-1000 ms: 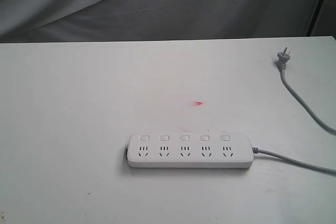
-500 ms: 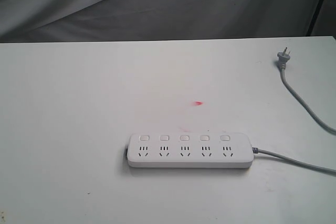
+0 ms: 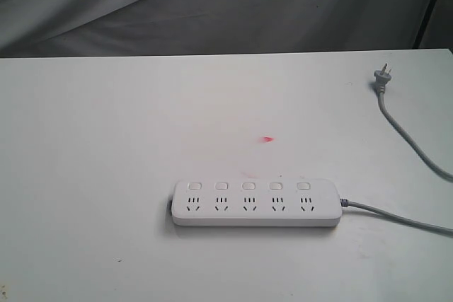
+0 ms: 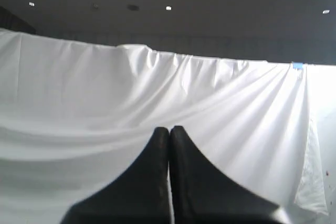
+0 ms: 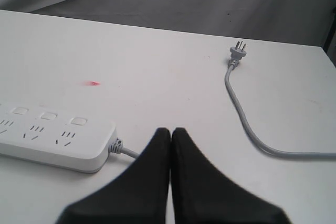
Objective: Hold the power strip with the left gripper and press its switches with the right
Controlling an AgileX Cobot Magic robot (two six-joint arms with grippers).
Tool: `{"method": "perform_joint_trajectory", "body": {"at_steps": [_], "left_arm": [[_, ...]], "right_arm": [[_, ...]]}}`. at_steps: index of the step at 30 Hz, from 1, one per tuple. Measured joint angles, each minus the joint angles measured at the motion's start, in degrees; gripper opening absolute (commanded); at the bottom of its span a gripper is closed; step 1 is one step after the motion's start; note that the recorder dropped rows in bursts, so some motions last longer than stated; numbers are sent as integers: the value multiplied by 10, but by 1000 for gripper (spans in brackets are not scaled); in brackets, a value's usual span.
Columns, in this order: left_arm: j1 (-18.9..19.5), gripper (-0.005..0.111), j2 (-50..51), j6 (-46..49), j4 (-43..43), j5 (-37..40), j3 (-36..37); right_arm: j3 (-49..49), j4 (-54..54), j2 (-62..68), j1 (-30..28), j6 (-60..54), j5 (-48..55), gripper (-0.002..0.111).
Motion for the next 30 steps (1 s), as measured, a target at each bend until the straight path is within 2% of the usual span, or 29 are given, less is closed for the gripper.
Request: {"method": "perform_joint_trajectory", "body": {"at_steps": [12,19,30], "left_arm": [[0,0,0,0,3,-22,177],[0,0,-1,0,3,-89,246],[0,0,-1,0,27,-114,345]], "right_arm": [[0,0,0,0,0,0,0],[0,0,0,0,0,0,0],[0,0,0,0,0,0,0]]}}
